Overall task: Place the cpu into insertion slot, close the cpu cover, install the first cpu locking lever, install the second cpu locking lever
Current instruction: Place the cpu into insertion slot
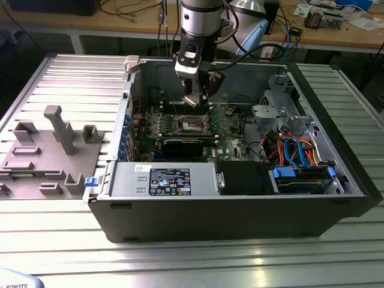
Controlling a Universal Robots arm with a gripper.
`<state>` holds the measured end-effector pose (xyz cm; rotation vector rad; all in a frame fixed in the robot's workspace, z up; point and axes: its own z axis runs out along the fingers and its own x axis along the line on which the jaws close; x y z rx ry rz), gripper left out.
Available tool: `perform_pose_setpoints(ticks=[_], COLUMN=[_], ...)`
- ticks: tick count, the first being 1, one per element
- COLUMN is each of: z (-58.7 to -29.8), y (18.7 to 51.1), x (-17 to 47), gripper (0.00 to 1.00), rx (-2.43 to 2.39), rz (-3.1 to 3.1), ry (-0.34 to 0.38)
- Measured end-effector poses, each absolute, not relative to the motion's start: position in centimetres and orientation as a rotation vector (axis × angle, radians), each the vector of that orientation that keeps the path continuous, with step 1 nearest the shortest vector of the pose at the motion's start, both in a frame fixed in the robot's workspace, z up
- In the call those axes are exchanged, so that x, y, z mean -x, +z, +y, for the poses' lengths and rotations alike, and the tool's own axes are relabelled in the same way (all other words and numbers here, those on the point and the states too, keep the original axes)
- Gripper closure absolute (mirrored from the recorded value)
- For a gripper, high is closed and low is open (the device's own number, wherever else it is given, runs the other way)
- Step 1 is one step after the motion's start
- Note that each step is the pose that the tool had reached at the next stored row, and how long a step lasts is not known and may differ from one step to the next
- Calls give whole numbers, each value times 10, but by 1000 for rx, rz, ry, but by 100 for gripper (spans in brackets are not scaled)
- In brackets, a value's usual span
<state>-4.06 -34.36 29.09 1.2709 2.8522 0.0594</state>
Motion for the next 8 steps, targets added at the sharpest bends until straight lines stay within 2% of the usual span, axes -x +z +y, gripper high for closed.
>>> perform_pose_setpoints(ticks=[8], z=[-344], y=[291], x=[41], gripper=[45], rx=[-1293], rz=[2842], ry=[59])
